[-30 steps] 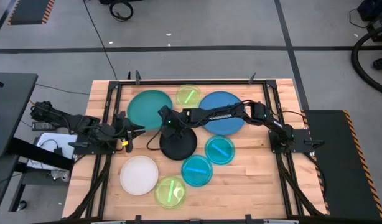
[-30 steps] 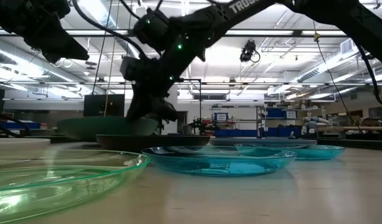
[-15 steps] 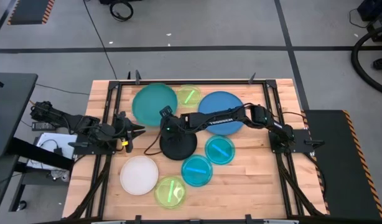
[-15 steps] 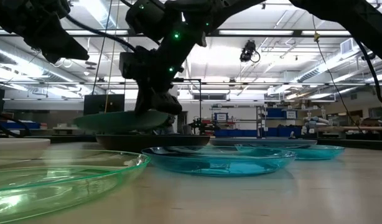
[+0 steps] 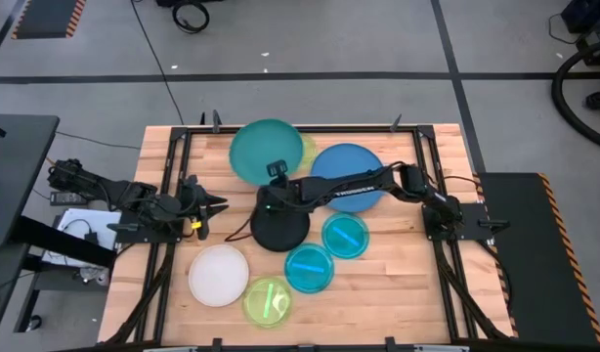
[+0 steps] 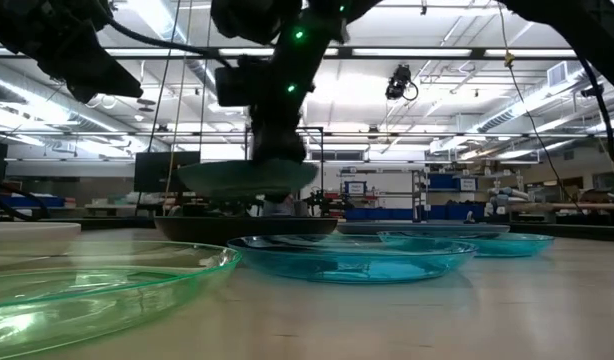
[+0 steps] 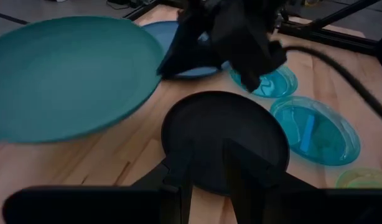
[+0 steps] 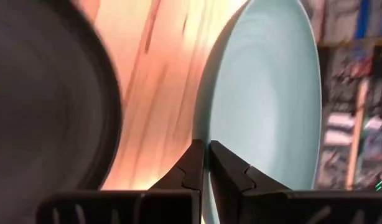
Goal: Stack plastic plates
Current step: Stack the green plate on top of the blue plate
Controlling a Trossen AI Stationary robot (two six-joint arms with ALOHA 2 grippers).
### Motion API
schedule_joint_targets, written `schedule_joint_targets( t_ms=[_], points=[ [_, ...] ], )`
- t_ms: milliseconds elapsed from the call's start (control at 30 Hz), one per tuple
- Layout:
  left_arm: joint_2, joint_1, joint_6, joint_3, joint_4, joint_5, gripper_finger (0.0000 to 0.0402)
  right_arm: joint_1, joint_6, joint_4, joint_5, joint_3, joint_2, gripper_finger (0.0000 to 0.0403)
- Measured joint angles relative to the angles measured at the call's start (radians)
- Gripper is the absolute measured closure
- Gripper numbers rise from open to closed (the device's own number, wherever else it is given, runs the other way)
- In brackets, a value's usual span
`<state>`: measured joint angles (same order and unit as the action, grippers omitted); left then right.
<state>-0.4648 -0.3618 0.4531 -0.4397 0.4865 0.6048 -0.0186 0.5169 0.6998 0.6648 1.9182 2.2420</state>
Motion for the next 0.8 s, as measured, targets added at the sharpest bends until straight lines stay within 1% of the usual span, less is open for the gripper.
schedule_joint_targets(
  t_ms=[133,300,400,600,733,800],
  points=[
    [0.000,0.000,-0.013,0.017,-0.035,0.004,0.0311,0.000,-0.138,0.102,-0.001,0.000,-0.039,0.0376],
    [-0.001,0.001,-0.100,0.108,-0.241,0.030,0.0311,0.000,-0.273,0.216,0.014,0.000,-0.069,0.0376],
    [0.000,0.001,-0.124,0.141,-0.312,0.030,0.0311,0.000,-0.352,0.279,0.026,-0.003,-0.080,0.0376],
    [0.000,0.001,-0.123,0.142,-0.320,0.030,0.0311,-0.002,-0.476,0.339,0.044,-0.051,-0.083,0.0376],
    [0.000,0.001,-0.121,0.142,-0.317,0.030,0.0311,-0.001,-0.571,0.402,0.060,-0.078,-0.083,0.0376],
    [0.000,0.001,-0.120,0.142,-0.317,0.030,0.0311,-0.001,-0.634,0.462,0.072,-0.082,-0.082,0.0376]
  ],
)
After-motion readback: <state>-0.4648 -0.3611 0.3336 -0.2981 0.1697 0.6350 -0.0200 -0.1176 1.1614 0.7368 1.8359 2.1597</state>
